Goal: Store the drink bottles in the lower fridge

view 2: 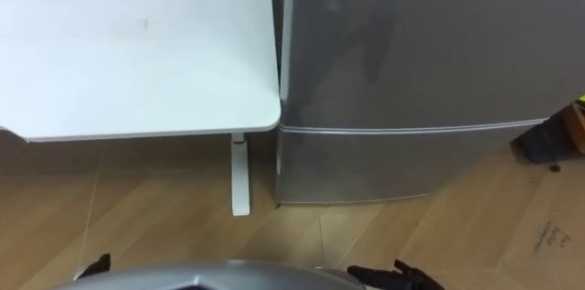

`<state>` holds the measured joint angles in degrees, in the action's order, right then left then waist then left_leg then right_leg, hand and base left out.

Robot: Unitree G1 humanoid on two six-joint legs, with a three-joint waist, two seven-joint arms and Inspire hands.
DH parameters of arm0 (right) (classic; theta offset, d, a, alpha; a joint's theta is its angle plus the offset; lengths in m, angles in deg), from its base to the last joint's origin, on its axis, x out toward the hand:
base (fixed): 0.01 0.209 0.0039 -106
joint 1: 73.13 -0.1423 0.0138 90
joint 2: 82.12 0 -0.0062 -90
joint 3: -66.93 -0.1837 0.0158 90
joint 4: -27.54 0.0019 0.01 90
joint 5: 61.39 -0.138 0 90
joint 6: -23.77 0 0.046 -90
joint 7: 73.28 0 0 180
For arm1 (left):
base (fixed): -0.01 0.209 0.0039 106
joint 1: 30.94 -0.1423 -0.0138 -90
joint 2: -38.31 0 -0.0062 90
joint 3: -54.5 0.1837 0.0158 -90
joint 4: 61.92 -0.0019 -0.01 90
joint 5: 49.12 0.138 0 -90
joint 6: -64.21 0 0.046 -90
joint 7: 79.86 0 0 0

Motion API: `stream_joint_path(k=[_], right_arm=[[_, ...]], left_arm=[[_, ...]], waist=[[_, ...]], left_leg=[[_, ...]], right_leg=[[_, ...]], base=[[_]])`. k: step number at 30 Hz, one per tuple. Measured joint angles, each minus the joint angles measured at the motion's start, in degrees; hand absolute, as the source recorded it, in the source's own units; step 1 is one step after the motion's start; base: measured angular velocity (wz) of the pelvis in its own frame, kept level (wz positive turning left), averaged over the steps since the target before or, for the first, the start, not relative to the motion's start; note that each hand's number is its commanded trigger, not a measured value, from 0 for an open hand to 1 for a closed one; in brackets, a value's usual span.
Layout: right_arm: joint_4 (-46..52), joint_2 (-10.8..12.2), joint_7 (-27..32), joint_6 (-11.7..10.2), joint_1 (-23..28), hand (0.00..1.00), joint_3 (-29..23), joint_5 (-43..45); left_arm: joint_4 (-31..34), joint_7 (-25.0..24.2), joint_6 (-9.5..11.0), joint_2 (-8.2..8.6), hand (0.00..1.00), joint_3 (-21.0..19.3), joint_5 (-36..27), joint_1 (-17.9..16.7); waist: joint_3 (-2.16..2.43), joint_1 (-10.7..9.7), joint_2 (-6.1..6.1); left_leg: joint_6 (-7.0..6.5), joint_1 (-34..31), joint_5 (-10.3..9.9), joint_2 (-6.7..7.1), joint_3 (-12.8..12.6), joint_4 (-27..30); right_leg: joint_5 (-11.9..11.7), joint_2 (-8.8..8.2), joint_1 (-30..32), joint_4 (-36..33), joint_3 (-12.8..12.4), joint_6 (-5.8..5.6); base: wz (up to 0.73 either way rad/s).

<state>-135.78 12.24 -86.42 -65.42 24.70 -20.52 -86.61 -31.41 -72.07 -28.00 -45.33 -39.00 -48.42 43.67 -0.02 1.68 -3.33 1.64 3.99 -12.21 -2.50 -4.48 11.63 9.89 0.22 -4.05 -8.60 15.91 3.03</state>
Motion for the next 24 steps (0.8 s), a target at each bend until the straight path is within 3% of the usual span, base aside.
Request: stream_joint_path(k=[8,15,24], right_arm=[[-1.5,0.5,1.3,0.0,-1.4,0.0,0.0,1.3],[-2.8,0.8,2.3,0.0,-2.1,0.0,-0.1,1.4],[-2.8,0.9,2.7,0.1,-2.1,0.0,0.0,2.1]], left_arm=[[-0.3,-0.2,-0.5,0.71,0.0,0.0,2.0,-1.8],[-0.4,-1.3,-2.7,1.49,0.0,-0.8,4.0,-1.9],[-0.5,-1.8,-3.8,1.8,0.0,-0.9,4.0,-1.9]], waist=[[-0.18,0.0,0.81],[-0.49,-0.1,1.06],[-0.39,-0.1,0.93]], left_leg=[[-0.1,-0.3,-0.1,0.12,0.7,0.0],[-0.11,0.5,-0.1,0.17,0.7,-0.2],[-0.11,0.5,-0.1,0.23,0.7,-0.2]], right_leg=[[0.1,-0.13,-0.1,0.1,0.8,-0.11],[0.2,-0.12,-1.1,0.5,0.8,-0.18],[0.2,-0.12,-1.2,0.7,0.8,-0.19]], base=[[0.05],[0.01],[0.0]])
